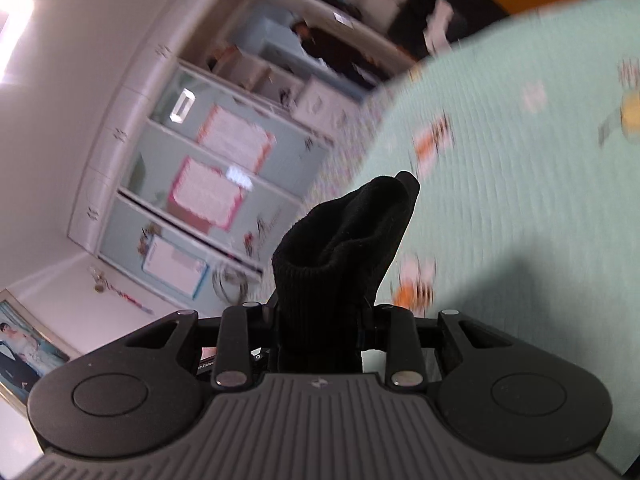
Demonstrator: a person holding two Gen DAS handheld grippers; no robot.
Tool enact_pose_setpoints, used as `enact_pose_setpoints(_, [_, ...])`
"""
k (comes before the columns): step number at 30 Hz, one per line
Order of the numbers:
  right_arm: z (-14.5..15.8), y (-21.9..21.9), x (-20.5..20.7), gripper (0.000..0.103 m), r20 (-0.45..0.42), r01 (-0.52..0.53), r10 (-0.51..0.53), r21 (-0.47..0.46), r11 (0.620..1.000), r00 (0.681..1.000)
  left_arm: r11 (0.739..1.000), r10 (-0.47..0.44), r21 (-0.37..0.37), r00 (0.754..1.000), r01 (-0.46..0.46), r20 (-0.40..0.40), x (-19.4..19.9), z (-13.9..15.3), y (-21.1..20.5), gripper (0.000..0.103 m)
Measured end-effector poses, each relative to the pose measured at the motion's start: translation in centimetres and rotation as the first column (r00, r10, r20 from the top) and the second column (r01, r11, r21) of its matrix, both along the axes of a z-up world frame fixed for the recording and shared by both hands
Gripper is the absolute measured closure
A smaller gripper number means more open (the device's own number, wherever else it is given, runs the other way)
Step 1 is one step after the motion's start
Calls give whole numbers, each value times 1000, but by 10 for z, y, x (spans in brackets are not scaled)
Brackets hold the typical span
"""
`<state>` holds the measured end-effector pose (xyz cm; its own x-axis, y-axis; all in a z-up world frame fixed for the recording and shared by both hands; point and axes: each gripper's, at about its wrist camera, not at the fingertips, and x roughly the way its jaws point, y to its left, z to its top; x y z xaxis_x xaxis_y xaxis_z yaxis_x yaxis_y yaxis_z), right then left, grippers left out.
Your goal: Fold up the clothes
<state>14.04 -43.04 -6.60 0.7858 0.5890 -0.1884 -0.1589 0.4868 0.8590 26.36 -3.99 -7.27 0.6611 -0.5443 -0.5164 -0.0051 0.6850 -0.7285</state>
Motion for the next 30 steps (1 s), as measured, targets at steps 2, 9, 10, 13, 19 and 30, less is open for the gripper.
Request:
enact_pose_setpoints(2, [15,-22,6,71,41,35,-35,1,999,999,1000,-27,10,999,27,23,17,14,-30,86])
enact_pose_setpoints(9, [26,-112,40,71,89,146,-146,9,989,985,993,-110,32,994,109,25,60,20,-118,85])
enact_pose_setpoints(10, [21,-125,46,71,85,158,-159,12,987,984,992,-122,33,992,122,14,67,14,-130,85])
enact_pose_setpoints(13, [3,-161,62,71,59,198,-198,5,980,978,988,-147,45,988,149,-49,89,-13,-164,84])
enact_pose_setpoints(19, [-83,-218,100,50,-122,268,-275,-71,961,954,967,-110,195,957,166,-268,120,-97,-202,78])
enact_pose_setpoints(30, [-87,-204,19,49,32,390,-391,28,920,920,976,-167,126,982,176,-84,110,-79,-198,62])
